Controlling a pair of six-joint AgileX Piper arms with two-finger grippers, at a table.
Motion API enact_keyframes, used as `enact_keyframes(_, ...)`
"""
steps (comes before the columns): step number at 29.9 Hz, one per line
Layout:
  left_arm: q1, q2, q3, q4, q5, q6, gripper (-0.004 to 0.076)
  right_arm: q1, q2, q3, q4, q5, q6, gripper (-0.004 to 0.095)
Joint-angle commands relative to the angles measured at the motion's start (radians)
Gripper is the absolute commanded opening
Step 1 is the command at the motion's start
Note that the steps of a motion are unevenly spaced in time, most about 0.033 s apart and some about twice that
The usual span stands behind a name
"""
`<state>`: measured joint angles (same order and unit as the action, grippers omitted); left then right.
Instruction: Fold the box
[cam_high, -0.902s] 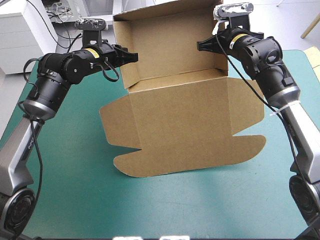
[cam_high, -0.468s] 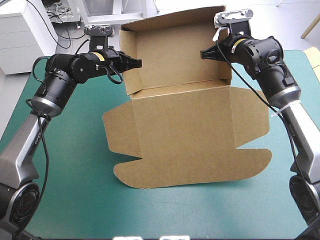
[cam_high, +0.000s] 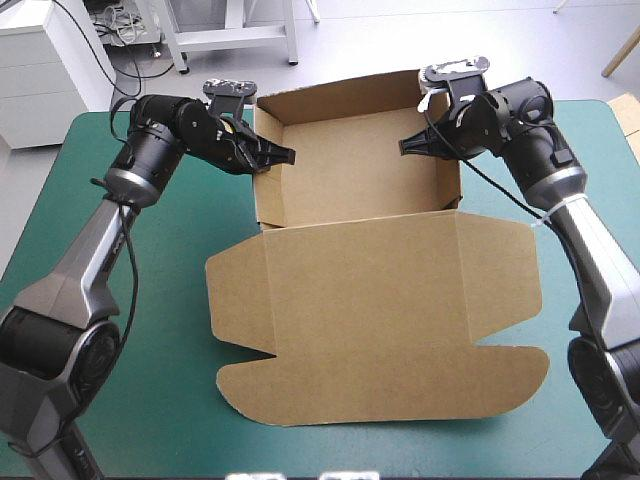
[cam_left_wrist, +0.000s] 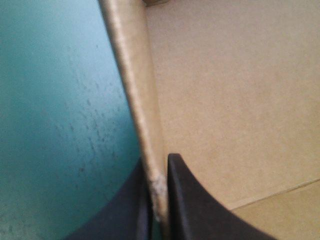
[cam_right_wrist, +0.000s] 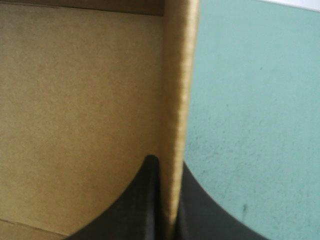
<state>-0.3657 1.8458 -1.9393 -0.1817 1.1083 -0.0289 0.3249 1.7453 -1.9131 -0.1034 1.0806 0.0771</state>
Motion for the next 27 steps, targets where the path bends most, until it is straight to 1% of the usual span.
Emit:
enact_keyframes(1,-0.016,0.020,-0.103,-0.051,0.046,0.057,-0.0008,0.011,-0.008,-0.032,0.124,-0.006,-0.066,-0.0021)
enact_keyframes(5,-0.016,0.083,-0.152,-0.051,0.122,0.068,-0.0008,0.011,0.043,-0.032,0.124,0.048,-0.069,-0.0021)
enact_keyframes(7,-0.016,0.102,-0.153,-0.051,0.134,0.068,-0.0008,0.011,0.070,-0.032,0.124,0.070,-0.077,-0.0021)
enact_keyframes(10,-0.016,0.127,-0.153,-0.051,0.166,0.071,-0.0008,0.011,0.109,-0.032,0.158,0.088,-0.077,-0.0021)
enact_keyframes(15,-0.016,0.149,-0.153,-0.063,0.166,0.071,-0.0008,0.011,0.150,-0.032,0.227,0.088,-0.106,-0.0021)
enact_keyframes(23,-0.016,0.162,-0.153,-0.051,0.166,0.072,-0.0007,0.011,0.191,-0.032,0.240,0.088,-0.114,-0.0021)
enact_keyframes(25,-0.016,0.166,-0.153,-0.073,0.166,0.072,0.0005,0.011,0.195,-0.032,0.242,0.088,-0.114,-0.0019)
enact_keyframes(27,-0.016,0.167,-0.153,-0.086,0.166,0.072,0.0048,0.011,0.195,-0.032,0.242,0.088,-0.114,-0.0014)
